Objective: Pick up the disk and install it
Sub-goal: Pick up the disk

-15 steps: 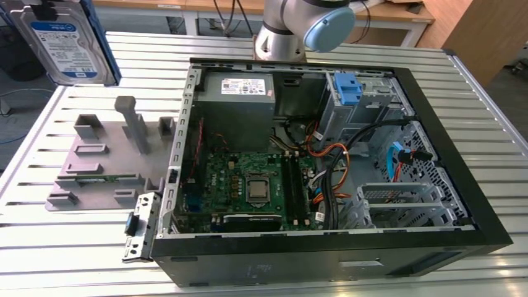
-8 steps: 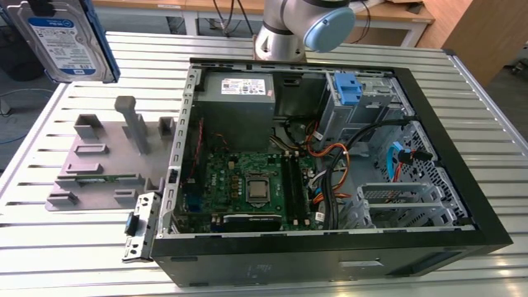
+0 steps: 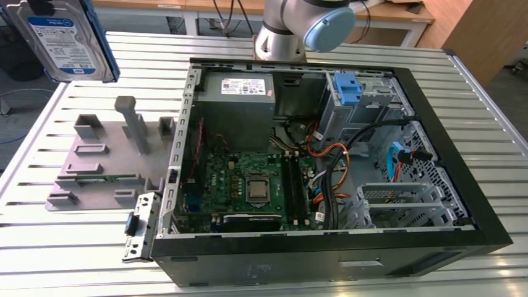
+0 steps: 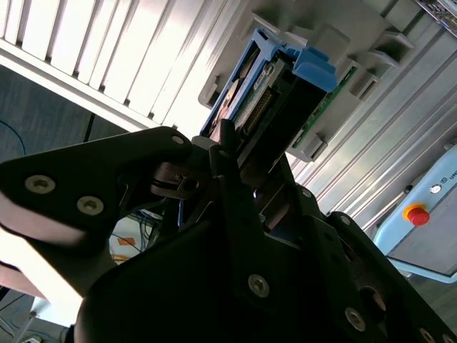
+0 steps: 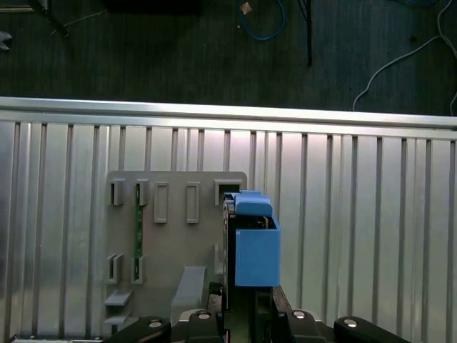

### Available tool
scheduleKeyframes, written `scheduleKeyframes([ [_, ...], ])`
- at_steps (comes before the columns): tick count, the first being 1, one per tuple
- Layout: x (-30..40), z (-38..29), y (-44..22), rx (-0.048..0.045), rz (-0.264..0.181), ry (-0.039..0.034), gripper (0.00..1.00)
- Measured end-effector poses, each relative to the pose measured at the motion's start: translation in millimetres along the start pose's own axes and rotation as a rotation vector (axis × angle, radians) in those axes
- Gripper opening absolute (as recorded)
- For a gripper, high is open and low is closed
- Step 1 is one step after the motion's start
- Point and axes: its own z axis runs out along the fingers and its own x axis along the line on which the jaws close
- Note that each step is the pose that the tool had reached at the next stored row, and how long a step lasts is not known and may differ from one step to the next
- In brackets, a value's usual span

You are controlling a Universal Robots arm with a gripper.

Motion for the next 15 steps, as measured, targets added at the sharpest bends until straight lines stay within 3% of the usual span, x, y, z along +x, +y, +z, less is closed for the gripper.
scheduleKeyframes([
  [15,-0.4,-10.2,0.1,0.0002,0.000,-0.0001,0.35],
])
